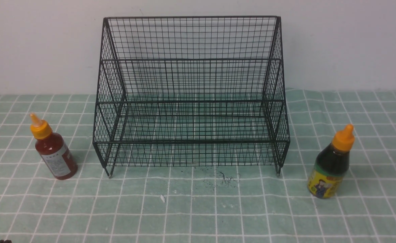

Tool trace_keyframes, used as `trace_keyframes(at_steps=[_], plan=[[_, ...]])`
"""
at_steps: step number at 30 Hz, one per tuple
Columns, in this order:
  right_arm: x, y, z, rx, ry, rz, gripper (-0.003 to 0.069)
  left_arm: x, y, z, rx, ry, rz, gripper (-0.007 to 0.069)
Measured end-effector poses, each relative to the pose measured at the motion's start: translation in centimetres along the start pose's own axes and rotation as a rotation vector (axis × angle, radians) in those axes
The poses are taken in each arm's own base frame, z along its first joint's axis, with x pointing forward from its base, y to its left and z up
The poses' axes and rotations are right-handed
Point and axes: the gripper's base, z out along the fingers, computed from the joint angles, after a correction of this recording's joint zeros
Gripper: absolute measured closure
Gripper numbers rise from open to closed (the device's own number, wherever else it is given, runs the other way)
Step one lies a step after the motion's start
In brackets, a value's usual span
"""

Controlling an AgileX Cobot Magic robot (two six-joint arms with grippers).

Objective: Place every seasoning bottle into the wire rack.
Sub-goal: Use the right arm to grab the condiment bottle closest to it

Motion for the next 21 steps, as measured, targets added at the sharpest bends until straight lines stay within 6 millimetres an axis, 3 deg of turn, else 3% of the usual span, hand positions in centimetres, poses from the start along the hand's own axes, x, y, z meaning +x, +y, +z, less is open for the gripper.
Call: trace_keyframes(at_steps=[1,4,5,7,12,13,16,21], plan=[[-0.4,0.1,0.3,0.016,0.035,-0.015,0.0672,0.0,0.0,0.0,0.000,0.000,0.000,0.0631],[-2.6,0.8,3.4,0.147,0.365,-0.187,0.0672,0.0,0.0,0.0,0.000,0.000,0.000,0.0631],[-2.8,0.9,3.7,0.147,0.370,-0.193,0.0672,0.0,0.0,0.0,0.000,0.000,0.000,0.0631],[-3.6,1.0,7.2,0.225,0.604,-0.262,0.0671,0.0,0.0,0.0,0.000,0.000,0.000,0.0631],[-4.3,1.3,12.9,0.277,0.810,-0.264,0.0638,0.0,0.0,0.0,0.000,0.000,0.000,0.0631],[-4.1,1.3,15.2,0.281,0.870,-0.248,0.0606,0.0,0.0,0.0,0.000,0.000,0.000,0.0631],[-3.9,1.6,19.2,0.263,0.960,-0.217,0.0512,0.0,0.0,0.0,0.000,0.000,0.000,0.0631],[-1.9,1.9,23.8,0.190,1.128,-0.153,0.0301,0.0,0.0,0.0,0.000,0.000,0.000,0.0631]])
